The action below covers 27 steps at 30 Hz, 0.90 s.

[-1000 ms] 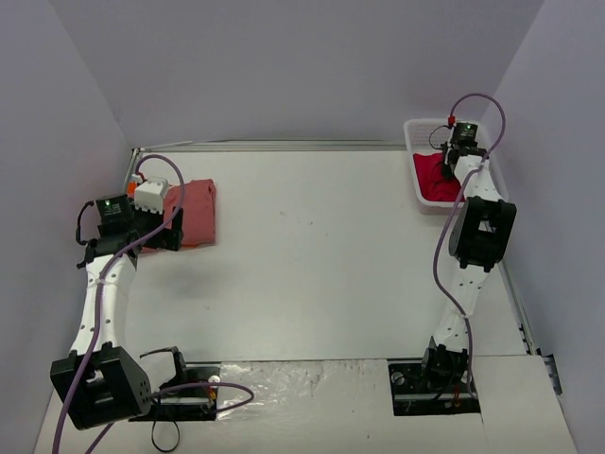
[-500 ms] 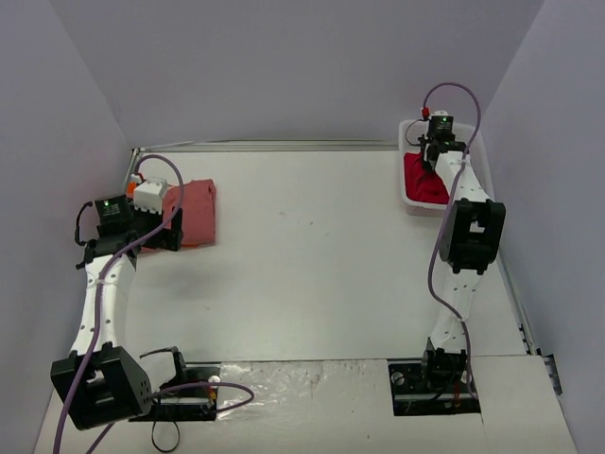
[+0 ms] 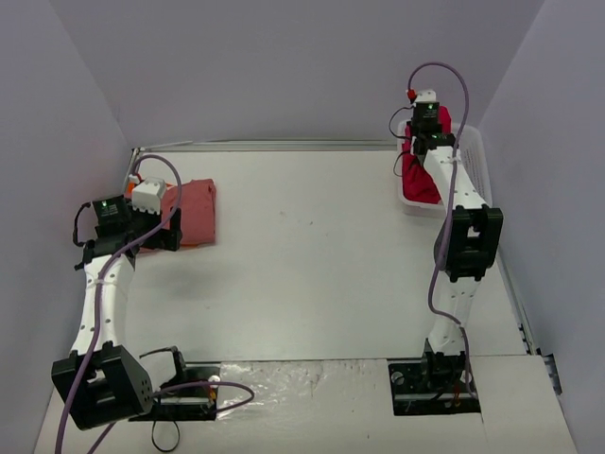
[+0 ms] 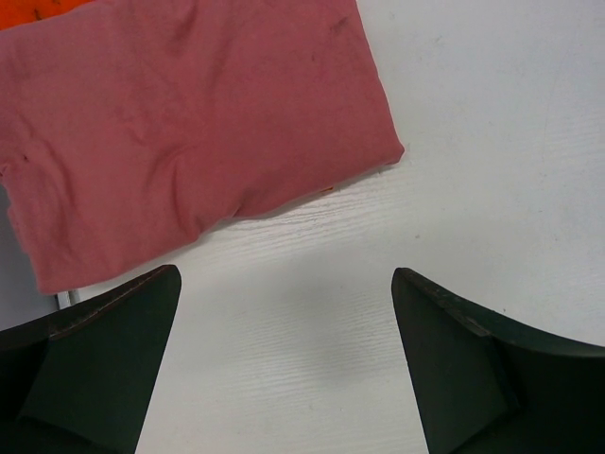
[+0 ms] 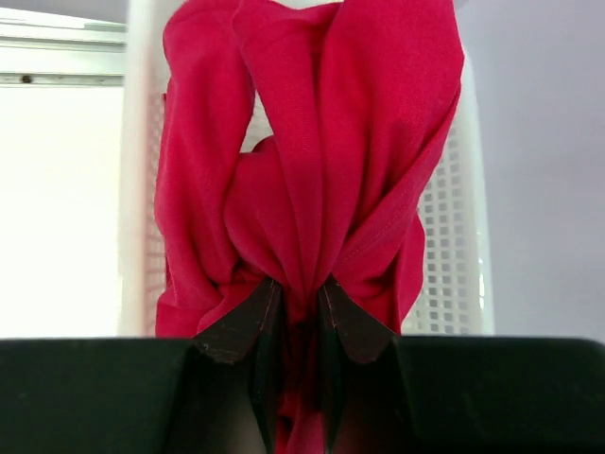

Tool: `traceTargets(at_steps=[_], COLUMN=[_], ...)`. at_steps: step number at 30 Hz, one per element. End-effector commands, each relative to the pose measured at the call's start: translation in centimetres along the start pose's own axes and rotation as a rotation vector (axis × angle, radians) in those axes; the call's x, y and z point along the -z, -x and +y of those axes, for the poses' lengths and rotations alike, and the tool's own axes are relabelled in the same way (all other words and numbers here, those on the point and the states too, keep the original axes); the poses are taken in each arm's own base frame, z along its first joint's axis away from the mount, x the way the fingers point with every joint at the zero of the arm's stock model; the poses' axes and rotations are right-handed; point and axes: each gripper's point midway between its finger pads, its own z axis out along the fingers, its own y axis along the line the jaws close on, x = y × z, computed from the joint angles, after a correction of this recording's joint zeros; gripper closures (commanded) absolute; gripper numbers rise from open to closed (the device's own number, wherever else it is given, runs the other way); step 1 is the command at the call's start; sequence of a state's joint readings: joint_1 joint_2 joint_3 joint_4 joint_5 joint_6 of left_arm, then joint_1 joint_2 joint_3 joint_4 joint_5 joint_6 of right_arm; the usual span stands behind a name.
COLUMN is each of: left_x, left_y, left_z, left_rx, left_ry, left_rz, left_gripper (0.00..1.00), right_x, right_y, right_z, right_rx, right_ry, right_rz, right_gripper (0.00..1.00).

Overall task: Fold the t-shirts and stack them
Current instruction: Grab crumpled tshirt from bin with the right arm

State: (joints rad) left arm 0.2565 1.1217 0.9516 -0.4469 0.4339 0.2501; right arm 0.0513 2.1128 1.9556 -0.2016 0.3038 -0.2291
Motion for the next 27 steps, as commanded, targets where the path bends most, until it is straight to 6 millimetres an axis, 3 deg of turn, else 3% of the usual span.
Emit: traceTargets(at_steps=[1,14,22,27], left_x=[0.7,0.9,0.8,0.8], left_y=[0.6,0.6,0.6,0.5], left_z=[-0.3,-0.2,-0.3,-0.3], left_rx=[-0.006,0.012,0.015,0.017], left_ry=[-0.013,-0.021,-0.029,-0.030], left_rz=[-0.028,-0.033,-0.038,-0.037], left_gripper=[0.06,0.06,0.06,0.06], right_x=[4.1,9.1,12.3,15.2], right_y=[4.9,11.2,13.2,15.9], right_z=[-4.5,-8.5,-8.7,-8.1], right_rx=[-0.054,-0.111,-0.151,-0.157], right_ry=[-0.130,-0.202,-0.167,-0.105], right_rz=[-0.126,-0.283,-0.351,-0.443], right_gripper=[1.00,1.00,1.00,1.00])
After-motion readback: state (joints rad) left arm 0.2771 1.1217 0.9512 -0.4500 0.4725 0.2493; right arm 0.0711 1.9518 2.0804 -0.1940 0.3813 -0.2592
